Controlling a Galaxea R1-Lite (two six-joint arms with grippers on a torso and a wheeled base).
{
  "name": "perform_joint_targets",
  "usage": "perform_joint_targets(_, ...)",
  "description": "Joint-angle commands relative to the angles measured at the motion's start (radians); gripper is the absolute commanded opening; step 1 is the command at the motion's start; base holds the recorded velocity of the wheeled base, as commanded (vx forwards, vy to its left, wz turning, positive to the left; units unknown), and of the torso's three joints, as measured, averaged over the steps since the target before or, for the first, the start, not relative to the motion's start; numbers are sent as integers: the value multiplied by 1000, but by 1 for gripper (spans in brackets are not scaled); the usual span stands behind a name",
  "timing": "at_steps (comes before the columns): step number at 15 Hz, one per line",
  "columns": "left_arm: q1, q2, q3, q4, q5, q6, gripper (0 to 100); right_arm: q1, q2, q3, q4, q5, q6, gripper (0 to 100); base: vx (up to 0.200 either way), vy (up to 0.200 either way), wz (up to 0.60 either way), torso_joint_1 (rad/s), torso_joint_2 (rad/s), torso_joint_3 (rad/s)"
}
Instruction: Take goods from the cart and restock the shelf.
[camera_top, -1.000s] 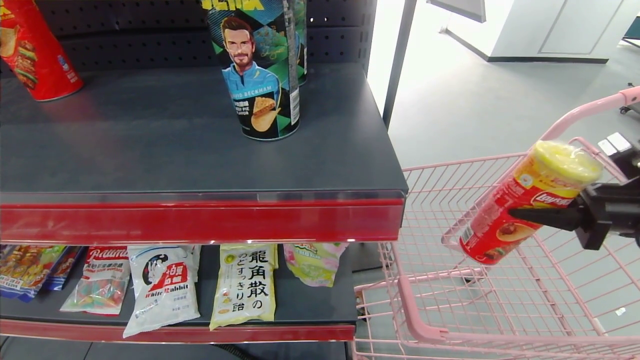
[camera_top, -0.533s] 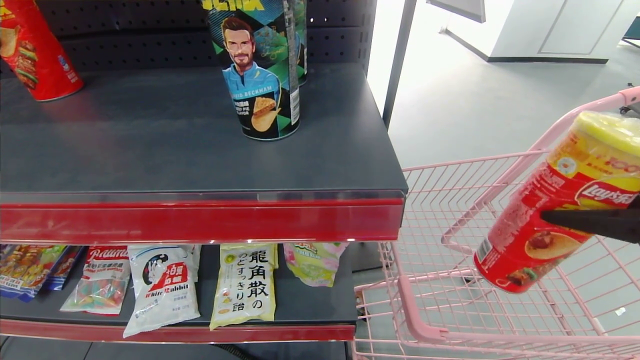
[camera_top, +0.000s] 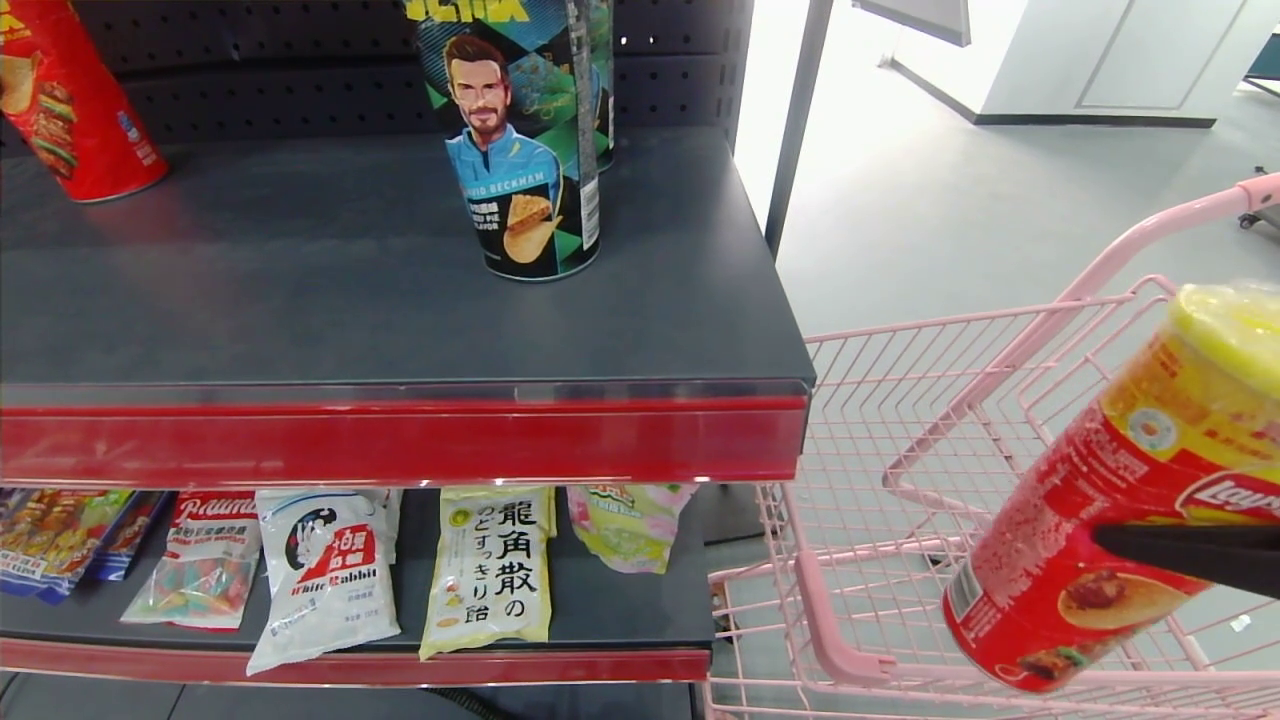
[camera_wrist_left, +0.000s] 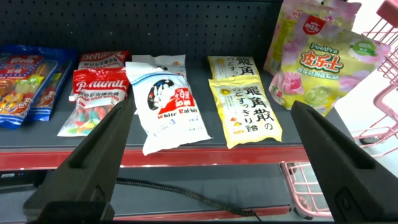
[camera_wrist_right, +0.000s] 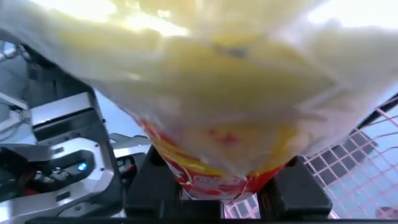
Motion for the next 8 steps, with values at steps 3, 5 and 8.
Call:
perform_joint_targets(3,0,1,0,-1,0,0,100,59,87,-7,-55,-77,-31,0,0,0,0,0,0,0)
perform_joint_targets(5,0,1,0,-1,0,0,100,53,106,-13,-110,-94,-34,0,0,0,0,0,0,0)
perform_joint_targets(8,0,1,0,-1,0,0,100,54,98,-30,-107,-151,-41,0,0,0,0,0,0,0)
